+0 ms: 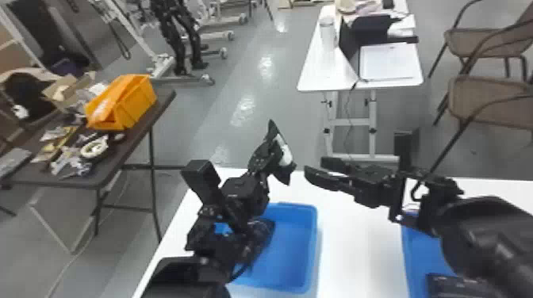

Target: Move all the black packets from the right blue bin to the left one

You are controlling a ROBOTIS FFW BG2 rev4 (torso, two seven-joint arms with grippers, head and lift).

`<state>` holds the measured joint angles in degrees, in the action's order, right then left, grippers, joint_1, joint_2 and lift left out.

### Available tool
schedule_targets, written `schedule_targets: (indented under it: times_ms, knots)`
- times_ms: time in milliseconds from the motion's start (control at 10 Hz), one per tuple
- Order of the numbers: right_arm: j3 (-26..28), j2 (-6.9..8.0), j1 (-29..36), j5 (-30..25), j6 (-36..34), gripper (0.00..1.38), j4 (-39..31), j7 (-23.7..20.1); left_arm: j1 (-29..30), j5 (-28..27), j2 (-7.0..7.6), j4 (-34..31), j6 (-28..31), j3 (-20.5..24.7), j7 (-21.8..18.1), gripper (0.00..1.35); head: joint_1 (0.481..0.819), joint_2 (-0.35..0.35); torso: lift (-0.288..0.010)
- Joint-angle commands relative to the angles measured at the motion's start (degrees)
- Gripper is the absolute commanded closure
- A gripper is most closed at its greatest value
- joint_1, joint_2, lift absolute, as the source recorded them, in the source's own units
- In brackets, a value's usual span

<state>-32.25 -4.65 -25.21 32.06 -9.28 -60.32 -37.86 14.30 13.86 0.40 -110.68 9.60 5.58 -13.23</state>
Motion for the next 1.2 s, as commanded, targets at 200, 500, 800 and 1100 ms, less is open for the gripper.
schedule_targets:
  times_ms: [200,500,800,1100]
  knots:
    - [17.9,-0.10,11.3,-12.2,-7.9,0.11,-9.7,0.1,4.3,-14.7,-0.55,3.8,-2.5,7.2,-1.6,1.22,0.695,0.320,0.000]
    - [27.1,-0.19,20.5,-16.5,-14.5,0.11,-19.5,1.4,4.5,-21.5,-0.55,7.6,2.9,8.2,-4.2,0.61,0.695,0.284,0.000]
    - [32.1,-0.19,30.4,-24.5,-22.9,0.11,-33.3,5.1,4.8,-18.9,-0.55,7.7,-3.8,9.5,-6.4,0.07,0.695,0.243,0.000]
    - [35.9,-0.45,37.3,-29.1,-29.9,0.11,-39.4,5.0,5.1,-16.1,-0.55,5.0,-6.0,9.5,-6.5,0.06,0.695,0.191,0.000]
